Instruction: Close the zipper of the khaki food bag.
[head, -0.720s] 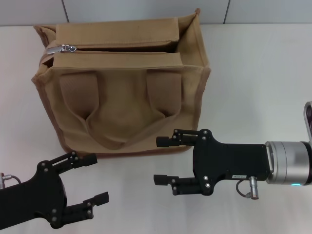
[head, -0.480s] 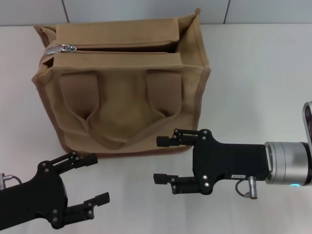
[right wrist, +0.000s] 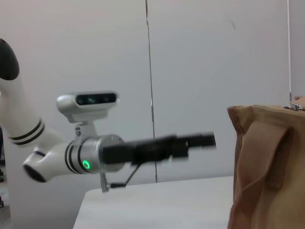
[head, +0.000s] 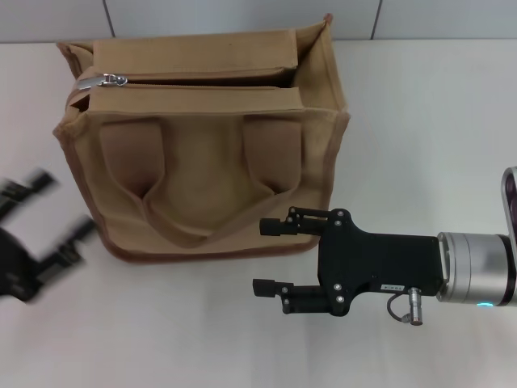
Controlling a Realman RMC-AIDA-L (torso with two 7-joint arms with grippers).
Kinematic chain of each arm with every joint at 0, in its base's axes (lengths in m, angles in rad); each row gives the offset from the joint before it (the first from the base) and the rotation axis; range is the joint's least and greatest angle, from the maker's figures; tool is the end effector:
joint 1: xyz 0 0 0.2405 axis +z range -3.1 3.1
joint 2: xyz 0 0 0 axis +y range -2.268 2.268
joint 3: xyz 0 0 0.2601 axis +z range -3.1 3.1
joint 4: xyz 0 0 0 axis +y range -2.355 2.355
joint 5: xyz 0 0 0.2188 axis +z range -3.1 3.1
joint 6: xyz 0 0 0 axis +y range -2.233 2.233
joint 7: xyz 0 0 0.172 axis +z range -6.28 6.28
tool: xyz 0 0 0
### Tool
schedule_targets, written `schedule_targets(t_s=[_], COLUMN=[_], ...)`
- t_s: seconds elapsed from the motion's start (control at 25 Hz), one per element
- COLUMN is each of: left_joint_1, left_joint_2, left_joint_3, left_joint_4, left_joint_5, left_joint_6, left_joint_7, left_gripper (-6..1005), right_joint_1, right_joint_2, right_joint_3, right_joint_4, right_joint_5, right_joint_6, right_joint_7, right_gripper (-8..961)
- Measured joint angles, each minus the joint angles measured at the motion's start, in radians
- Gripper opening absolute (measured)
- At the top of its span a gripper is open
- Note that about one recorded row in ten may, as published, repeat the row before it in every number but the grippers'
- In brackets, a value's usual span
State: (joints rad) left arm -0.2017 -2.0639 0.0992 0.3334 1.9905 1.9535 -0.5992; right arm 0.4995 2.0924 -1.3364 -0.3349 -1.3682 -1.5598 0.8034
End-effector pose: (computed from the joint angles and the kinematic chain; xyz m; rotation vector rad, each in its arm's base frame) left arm -0.3283 0.2140 0.0159 -2.1248 -0.2454 -1.0680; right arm 0.2192 0.2808 -0.1082 -2.8487 0.1148 1.0423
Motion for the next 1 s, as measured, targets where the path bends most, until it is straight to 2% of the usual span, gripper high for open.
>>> schedule_targets(t_s=[0.16, 0.2, 0.28, 0.36, 0.48, 0.52, 0.64, 0.72, 1.0], left_joint_1=[0.008, 0.008, 0.001, -0.015, -0.044, -0.085, -0.118, -0.141, -0.189], left_joint_2=[-0.004, -0.004, -0.005, -0.006, -0.005, -0.003, -0.003, -0.005, -0.005], left_joint_3=[-0.223, -0.256, -0.368, -0.428, -0.425, -0.370, -0.320, -0.291, -0.294], left_joint_4=[-0.055, -0.066, -0.107, -0.132, -0.135, -0.127, -0.118, -0.113, -0.124], left_joint_5=[-0.002, -0.002, -0.002, -0.001, 0.017, 0.037, 0.039, 0.040, 0.026], left_joint_6=[-0.016, -0.030, -0.099, -0.166, -0.232, -0.289, -0.326, -0.336, -0.314], left_joint_7=[0.015, 0.017, 0.019, 0.019, 0.019, 0.019, 0.019, 0.019, 0.044], left_gripper=[750, 749, 746, 743, 738, 737, 732, 729, 719], right_joint_1=[0.004, 0.005, 0.011, 0.019, 0.026, 0.026, 0.026, 0.026, 0.023], right_joint_2=[0.000, 0.000, 0.000, 0.000, 0.000, 0.000, 0.000, 0.000, 0.000], right_joint_3=[-0.001, -0.001, -0.001, -0.001, -0.001, -0.001, -0.001, -0.001, -0.001], right_joint_4=[0.012, 0.016, 0.026, 0.037, 0.049, 0.050, 0.052, 0.052, 0.059], right_joint_5=[0.016, 0.021, 0.026, 0.027, 0.027, 0.027, 0.027, 0.028, 0.028], right_joint_6=[0.000, 0.000, 0.000, 0.000, 0.000, 0.000, -0.004, -0.013, -0.024], right_joint_7=[-0.004, -0.005, -0.006, -0.006, -0.006, -0.006, -0.006, -0.006, -0.006], right_gripper=[715, 715, 714, 714, 713, 712, 711, 711, 708])
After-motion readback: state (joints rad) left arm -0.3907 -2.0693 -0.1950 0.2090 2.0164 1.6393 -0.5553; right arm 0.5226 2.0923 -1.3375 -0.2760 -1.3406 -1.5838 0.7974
